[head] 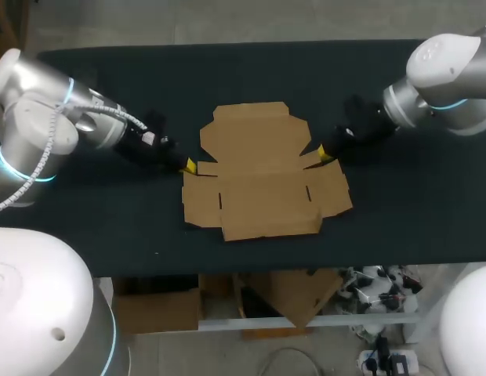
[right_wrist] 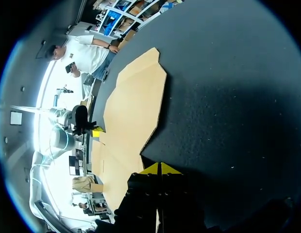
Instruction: Assemble the packaging by folding the flat box into shape, placing the metal phone stand inside, and closing the box properly
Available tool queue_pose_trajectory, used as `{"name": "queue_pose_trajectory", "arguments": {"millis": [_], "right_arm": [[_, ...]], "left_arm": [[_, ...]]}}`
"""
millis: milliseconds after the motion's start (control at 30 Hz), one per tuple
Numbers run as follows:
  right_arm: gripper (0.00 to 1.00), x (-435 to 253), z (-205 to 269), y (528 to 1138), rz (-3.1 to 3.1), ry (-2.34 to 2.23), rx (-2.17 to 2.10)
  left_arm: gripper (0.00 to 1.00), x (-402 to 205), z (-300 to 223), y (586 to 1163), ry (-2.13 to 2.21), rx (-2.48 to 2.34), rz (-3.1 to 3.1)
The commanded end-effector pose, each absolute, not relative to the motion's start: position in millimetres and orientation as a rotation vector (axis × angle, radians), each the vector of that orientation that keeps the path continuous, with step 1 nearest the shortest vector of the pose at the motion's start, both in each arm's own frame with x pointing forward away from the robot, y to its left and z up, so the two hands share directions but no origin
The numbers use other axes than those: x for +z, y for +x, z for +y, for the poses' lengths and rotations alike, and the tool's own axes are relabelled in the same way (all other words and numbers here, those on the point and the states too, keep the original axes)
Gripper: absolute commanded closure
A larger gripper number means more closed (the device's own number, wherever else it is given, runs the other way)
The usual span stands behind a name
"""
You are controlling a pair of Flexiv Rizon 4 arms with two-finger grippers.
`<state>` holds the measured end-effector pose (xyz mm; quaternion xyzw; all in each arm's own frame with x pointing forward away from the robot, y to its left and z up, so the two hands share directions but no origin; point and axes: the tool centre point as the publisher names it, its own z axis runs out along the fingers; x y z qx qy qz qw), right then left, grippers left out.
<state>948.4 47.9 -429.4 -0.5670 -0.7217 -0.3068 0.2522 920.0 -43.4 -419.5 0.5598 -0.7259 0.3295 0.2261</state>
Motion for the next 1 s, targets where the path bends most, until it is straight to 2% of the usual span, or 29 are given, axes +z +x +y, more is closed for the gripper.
{"name": "queue_pose_trajectory", "arguments": {"millis": [33,1000], "right_arm": [[1.00,-431,49,948,-1.962,-1.544,-0.839],[1.00,-417,60,938,-1.984,-1.612,-0.842]], "left_arm": [[1.00,-428,-50,924,1.527,0.903,-2.000],[1.00,-409,-65,915,1.560,0.933,-2.028]]}}
